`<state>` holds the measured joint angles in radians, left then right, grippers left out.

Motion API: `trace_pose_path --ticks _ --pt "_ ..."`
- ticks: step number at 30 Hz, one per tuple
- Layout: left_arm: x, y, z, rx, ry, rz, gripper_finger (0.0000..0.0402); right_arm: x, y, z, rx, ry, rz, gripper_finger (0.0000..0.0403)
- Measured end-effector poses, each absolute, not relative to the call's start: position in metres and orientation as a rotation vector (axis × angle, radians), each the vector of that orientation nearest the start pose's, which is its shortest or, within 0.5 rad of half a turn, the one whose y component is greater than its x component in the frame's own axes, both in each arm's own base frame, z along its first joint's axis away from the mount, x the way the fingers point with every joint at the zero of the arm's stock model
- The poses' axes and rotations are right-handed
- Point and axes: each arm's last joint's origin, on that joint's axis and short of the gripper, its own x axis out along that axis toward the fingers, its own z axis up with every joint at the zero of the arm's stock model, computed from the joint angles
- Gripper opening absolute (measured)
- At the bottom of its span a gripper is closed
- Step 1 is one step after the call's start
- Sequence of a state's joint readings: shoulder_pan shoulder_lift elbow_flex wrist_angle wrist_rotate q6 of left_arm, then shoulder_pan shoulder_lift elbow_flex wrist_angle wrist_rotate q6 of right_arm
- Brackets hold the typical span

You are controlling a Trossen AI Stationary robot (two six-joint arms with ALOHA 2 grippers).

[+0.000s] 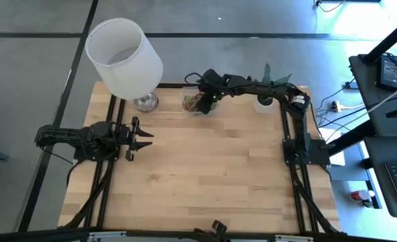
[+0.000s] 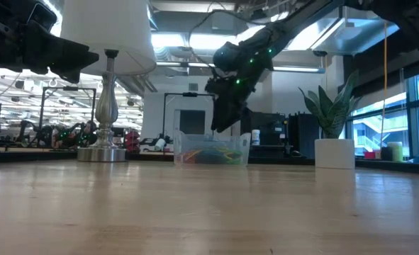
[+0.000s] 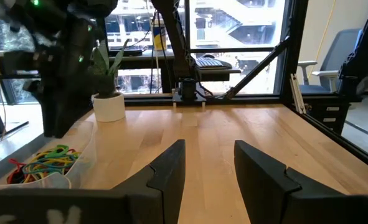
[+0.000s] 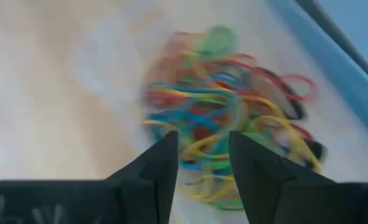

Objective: Pick and place rubber bands into bin
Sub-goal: Return to Home Position

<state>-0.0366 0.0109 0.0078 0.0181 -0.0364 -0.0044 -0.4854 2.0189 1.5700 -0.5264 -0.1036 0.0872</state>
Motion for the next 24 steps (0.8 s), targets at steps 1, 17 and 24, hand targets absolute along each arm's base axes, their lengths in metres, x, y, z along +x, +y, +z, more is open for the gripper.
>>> trace_pose_path --ticks 1,17,24 --pt "0.098 -0.003 0.167 -0.005 -0.015 0.0 0.0131 0.386 -0.199 0.214 0.356 0.91 -0.353 0.0144" --pt "0.098 -0.003 0.167 -0.005 -0.015 0.0 0.0131 0.359 -0.132 0.277 0.214 0.766 -0.132 0.0013" --pt "0.098 -0.003 0.167 -0.005 -0.015 0.0 0.0131 0.332 -0.064 0.224 0.303 0.705 -0.043 0.0004"
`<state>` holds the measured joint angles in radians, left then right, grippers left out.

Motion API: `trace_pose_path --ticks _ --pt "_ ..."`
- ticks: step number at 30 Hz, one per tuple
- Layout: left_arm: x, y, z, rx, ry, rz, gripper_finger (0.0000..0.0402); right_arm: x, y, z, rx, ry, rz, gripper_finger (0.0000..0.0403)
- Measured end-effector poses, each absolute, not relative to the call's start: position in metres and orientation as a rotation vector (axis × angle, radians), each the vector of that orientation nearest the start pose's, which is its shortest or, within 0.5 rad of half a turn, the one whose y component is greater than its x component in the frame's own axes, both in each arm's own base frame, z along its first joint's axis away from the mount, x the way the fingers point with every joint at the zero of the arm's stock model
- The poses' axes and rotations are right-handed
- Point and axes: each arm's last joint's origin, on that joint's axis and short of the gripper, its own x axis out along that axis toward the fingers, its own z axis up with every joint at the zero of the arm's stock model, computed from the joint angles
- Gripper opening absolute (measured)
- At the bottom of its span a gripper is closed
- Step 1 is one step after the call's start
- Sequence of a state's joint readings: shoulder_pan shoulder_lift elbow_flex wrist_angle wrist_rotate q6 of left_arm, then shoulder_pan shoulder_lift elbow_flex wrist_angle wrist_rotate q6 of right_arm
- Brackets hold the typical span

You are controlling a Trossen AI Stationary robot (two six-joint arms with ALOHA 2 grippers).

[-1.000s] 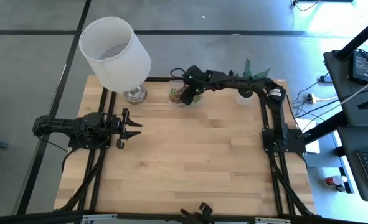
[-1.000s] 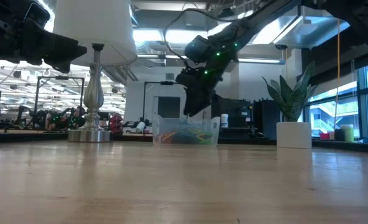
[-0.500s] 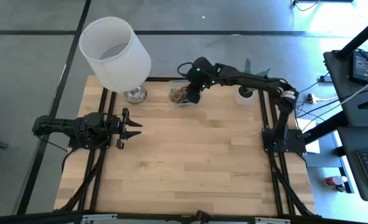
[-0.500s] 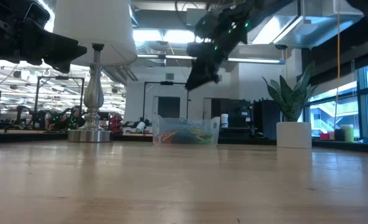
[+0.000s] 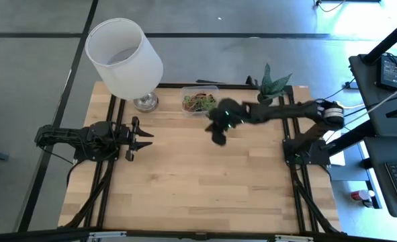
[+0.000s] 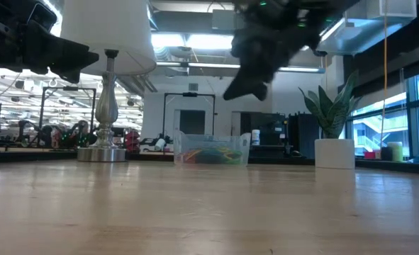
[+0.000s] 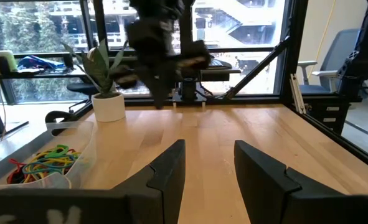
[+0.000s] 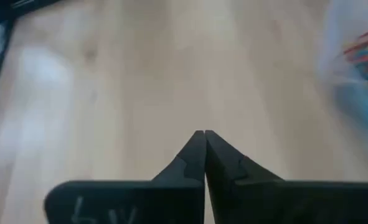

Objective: Pick and place rubber bands into bin
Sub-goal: Return to Home Position

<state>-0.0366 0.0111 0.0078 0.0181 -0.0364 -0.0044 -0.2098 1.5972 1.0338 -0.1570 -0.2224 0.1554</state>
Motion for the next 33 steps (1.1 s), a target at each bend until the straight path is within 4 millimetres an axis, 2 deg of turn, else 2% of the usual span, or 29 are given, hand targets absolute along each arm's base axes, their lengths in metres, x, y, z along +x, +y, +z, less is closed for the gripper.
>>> trace_pose_path --ticks 4,7,12,18,22,26,33 --pt "0.098 -0.003 0.167 -0.005 -0.015 0.0 0.0131 0.31 -0.035 0.207 0.205 0.695 -0.011 0.001" --pt "0.098 -0.003 0.167 -0.005 -0.015 0.0 0.0131 0.295 -0.024 0.19 0.136 0.759 0.012 0.0009" --pt "0.098 -0.003 0.167 -0.005 -0.014 -0.002 0.0131 0.291 -0.016 0.182 0.197 0.759 0.004 0.0007" --pt "0.098 -0.003 0.167 -0.005 -0.014 -0.002 0.0131 0.282 0.003 0.176 0.139 0.739 0.083 0.0003" --pt "0.098 -0.003 0.167 -0.005 -0.015 -0.002 0.0131 0.259 0.008 0.161 0.156 0.73 0.061 0.0002" --pt "0.098 -0.003 0.167 -0.005 -0.015 -0.002 0.0131 0.229 0.009 0.152 0.194 0.635 0.055 0.0002" --pt "0.098 -0.003 0.167 -0.005 -0.015 -0.002 0.0131 0.179 0.009 0.152 0.191 0.45 0.082 0.0002"
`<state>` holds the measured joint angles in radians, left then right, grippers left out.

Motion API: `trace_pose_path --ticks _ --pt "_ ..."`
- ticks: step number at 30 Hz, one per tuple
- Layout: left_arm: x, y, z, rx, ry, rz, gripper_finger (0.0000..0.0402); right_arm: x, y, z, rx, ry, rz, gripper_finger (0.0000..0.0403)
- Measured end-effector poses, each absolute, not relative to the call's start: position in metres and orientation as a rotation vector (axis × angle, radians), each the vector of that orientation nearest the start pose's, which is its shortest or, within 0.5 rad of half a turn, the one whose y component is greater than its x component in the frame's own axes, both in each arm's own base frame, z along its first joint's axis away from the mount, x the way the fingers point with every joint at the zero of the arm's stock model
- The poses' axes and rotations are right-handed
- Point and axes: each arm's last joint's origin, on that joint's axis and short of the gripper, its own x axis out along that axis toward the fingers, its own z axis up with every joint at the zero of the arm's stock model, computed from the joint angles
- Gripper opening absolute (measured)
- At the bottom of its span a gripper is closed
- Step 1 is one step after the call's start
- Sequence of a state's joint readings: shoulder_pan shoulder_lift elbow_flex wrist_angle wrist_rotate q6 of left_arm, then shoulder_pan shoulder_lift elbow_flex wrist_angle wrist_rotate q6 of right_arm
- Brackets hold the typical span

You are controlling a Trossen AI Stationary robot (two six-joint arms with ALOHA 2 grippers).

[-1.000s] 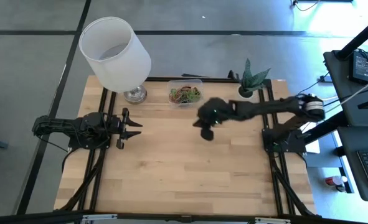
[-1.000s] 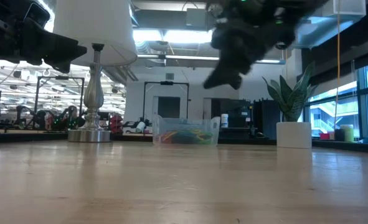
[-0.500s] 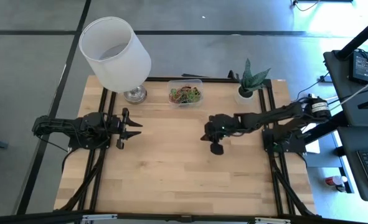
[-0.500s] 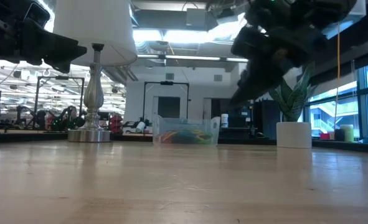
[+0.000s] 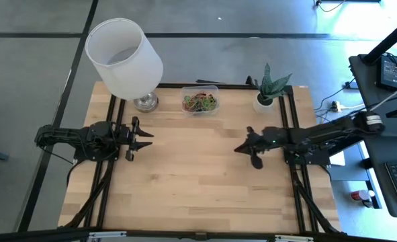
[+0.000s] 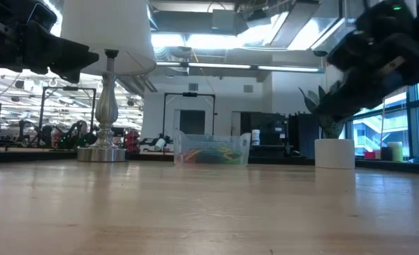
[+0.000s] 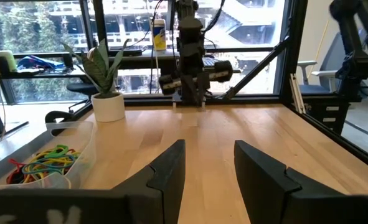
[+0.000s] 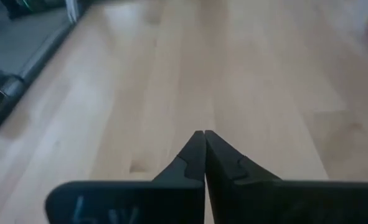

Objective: Pick and place rubber bands into bin
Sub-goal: Return to Home Position

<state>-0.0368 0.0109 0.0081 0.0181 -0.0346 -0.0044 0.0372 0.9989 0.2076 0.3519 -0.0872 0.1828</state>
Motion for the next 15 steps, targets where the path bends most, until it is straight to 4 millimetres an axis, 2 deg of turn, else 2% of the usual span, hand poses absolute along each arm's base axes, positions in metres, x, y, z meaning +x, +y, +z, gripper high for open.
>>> trace_pose_path --ticks 5,15 --pt "0.098 -0.003 0.167 -0.005 -0.015 -0.002 0.0131 0.154 0.008 0.157 0.214 0.313 0.091 0.0001" --pt "0.098 -0.003 0.167 -0.005 -0.015 -0.003 0.0131 0.128 0.004 0.174 0.113 0.044 0.02 0.0001"
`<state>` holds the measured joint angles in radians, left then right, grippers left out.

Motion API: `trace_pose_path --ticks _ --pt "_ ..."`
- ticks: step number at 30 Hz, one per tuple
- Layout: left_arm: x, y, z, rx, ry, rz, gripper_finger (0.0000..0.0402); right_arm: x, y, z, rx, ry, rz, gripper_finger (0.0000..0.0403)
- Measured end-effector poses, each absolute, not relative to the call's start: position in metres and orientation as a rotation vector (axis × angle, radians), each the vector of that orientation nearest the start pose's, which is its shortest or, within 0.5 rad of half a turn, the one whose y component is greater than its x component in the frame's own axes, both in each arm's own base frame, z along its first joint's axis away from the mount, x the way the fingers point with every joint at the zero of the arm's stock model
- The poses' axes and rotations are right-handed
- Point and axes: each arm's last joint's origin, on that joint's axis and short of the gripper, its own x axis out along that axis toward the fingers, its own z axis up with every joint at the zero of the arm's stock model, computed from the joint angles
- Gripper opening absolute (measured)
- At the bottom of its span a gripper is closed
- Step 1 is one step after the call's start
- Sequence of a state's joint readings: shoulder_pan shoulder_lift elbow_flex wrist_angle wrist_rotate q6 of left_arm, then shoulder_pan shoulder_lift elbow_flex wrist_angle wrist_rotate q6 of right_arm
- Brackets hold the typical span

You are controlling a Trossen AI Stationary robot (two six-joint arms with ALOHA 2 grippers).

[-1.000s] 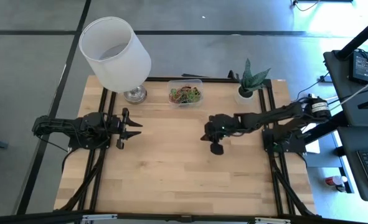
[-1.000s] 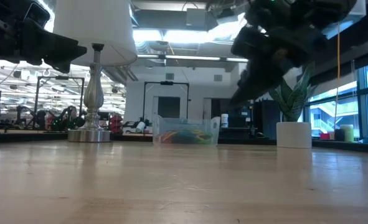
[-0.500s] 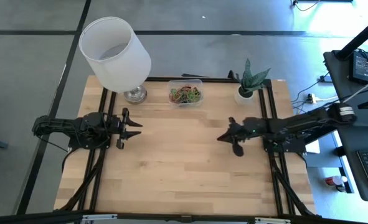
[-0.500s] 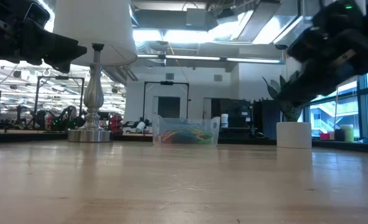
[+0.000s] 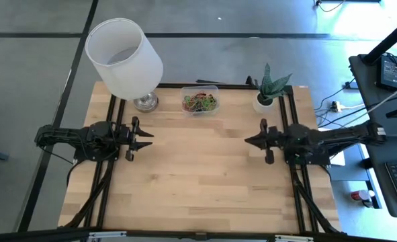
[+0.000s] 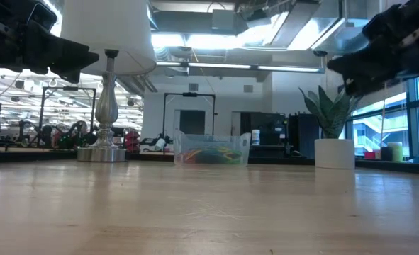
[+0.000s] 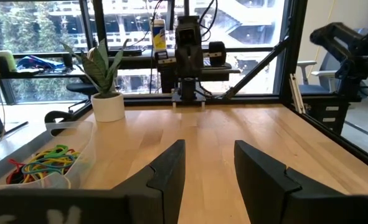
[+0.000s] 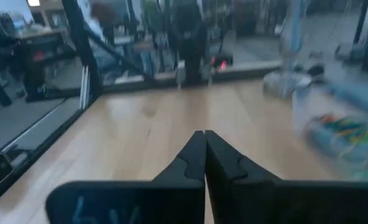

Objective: Pick and place rubber bands into bin
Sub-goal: Return to Home Position

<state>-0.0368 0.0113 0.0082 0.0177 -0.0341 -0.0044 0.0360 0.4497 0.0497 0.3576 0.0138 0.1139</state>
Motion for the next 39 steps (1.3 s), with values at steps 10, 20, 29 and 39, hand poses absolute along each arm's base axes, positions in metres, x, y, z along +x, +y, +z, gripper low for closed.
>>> trace_pose_path --ticks 10,20,29,39 --pt "0.098 -0.003 0.167 -0.005 -0.015 -0.002 0.0131 0.111 0.002 0.175 0.124 -0.07 0.007 0.0001" --pt "0.098 -0.003 0.167 -0.005 -0.015 -0.003 0.0131 0.101 -0.003 0.183 0.12 -0.167 0.016 0.0001" --pt "0.098 -0.003 0.167 -0.005 -0.015 -0.003 0.0131 0.097 -0.004 0.168 0.155 -0.031 0.014 0.0006" --pt "0.098 -0.003 0.167 -0.005 -0.015 -0.003 0.0131 0.098 -0.004 0.168 0.151 -0.025 0.012 0.0024"
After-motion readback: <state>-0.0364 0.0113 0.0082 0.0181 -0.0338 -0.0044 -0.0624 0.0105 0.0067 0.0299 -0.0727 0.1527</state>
